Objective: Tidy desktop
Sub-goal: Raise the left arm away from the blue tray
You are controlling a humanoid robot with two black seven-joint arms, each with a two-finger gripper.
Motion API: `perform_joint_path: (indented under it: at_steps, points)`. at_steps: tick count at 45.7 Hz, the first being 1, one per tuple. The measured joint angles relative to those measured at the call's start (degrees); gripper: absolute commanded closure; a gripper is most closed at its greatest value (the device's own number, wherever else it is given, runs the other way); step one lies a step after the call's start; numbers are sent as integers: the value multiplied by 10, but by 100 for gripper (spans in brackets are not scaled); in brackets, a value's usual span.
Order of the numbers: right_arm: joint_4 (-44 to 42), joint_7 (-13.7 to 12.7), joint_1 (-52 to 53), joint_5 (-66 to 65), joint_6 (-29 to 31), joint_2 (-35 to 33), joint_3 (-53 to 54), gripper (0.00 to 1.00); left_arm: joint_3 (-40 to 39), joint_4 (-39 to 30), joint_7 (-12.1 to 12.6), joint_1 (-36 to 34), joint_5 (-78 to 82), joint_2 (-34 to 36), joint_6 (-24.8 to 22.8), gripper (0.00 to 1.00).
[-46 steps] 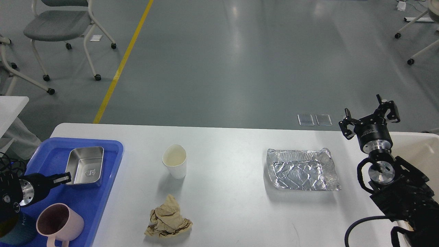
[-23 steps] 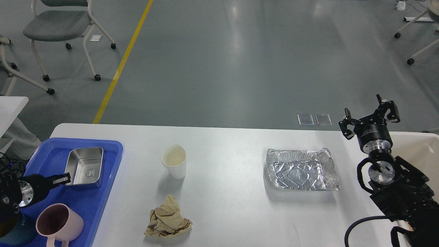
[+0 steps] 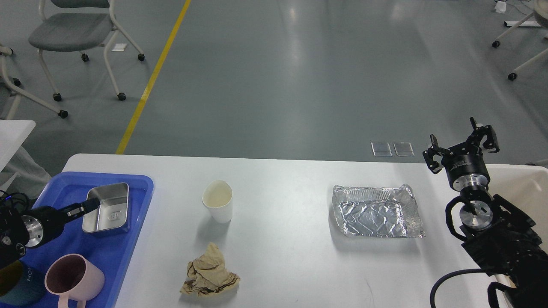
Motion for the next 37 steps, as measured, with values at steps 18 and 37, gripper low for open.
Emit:
perform_joint_path:
  at_steps: [18, 37]
  points:
    - [0, 0, 4, 0, -1, -1, 0, 0, -197, -119, -17, -50, 0, 31, -1, 4]
    - [0, 0, 10, 0, -2, -8, 0, 0, -265, -150, -18, -162, -72, -36, -10, 4]
